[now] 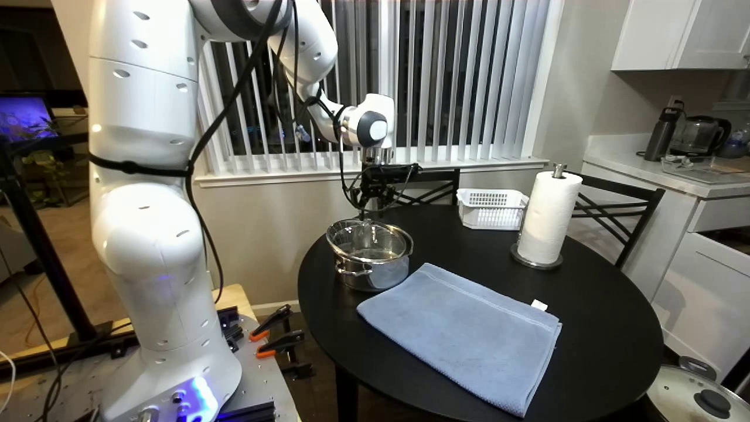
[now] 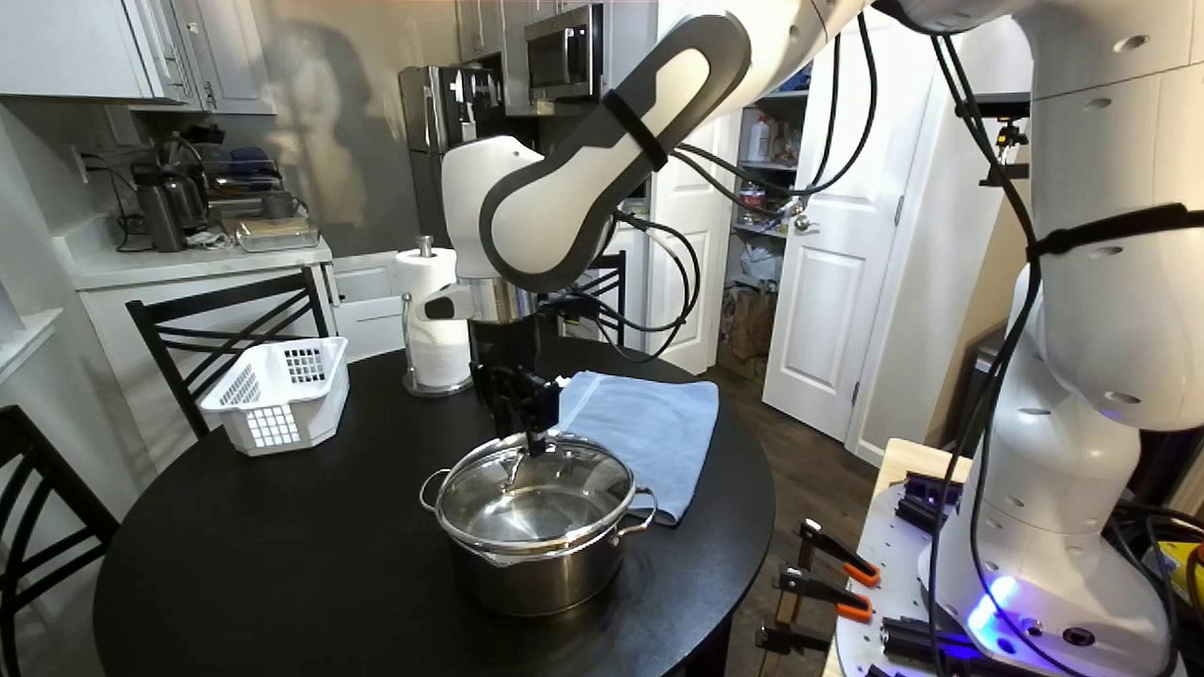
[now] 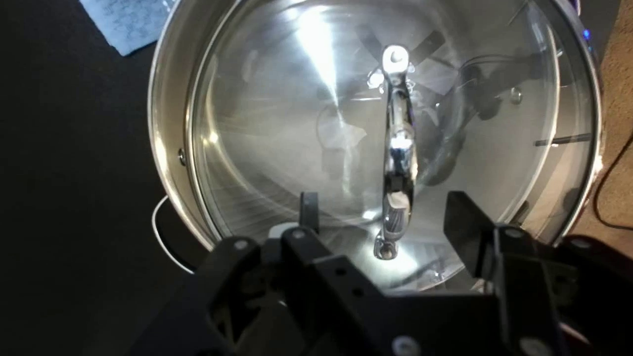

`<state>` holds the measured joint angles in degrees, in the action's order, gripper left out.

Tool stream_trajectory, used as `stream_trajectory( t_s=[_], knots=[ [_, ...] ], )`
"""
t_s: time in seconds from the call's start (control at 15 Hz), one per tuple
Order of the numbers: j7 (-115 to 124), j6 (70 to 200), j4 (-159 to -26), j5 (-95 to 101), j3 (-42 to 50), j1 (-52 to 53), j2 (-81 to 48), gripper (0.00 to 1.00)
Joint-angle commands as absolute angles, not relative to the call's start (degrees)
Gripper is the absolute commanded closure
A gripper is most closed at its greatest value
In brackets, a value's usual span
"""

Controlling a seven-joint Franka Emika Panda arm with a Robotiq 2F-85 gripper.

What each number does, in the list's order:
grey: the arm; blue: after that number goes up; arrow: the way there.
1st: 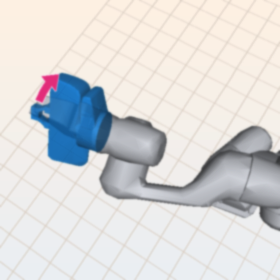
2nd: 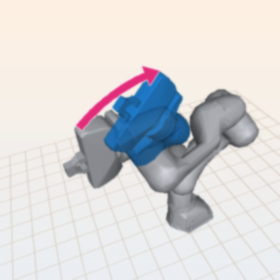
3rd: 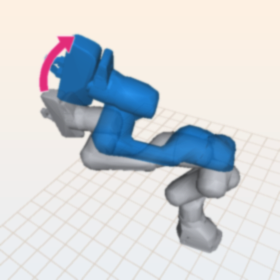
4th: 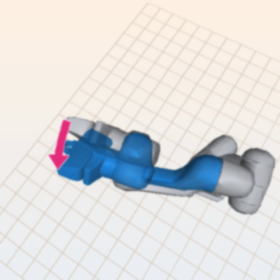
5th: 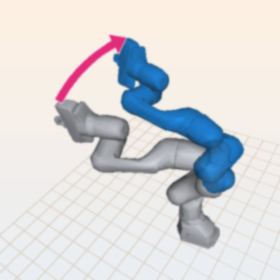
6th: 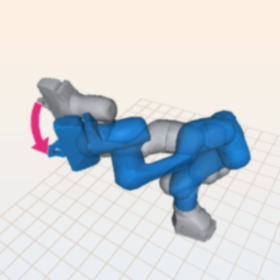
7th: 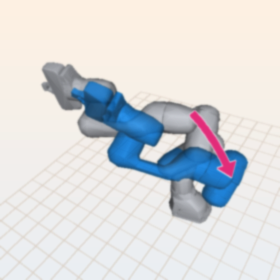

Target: Put the lid on the pot

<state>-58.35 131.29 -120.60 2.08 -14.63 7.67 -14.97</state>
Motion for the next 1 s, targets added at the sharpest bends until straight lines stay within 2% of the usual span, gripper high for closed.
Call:
stream_trajectory(
  t_s=[0.0, 0.53, 0.93],
  knots=[
    [-58.3, 133.6, -122.0, 1.5, -14.3, 7.4, -13.0, 0.02],
    [-57.1, 129.2, -119.2, 0.9, -13.0, 7.1, -14.1, 0.00],
    [-56.7, 119.0, -114.8, 1.2, -12.1, 7.3, -16.2, 0.00]
  ],
)
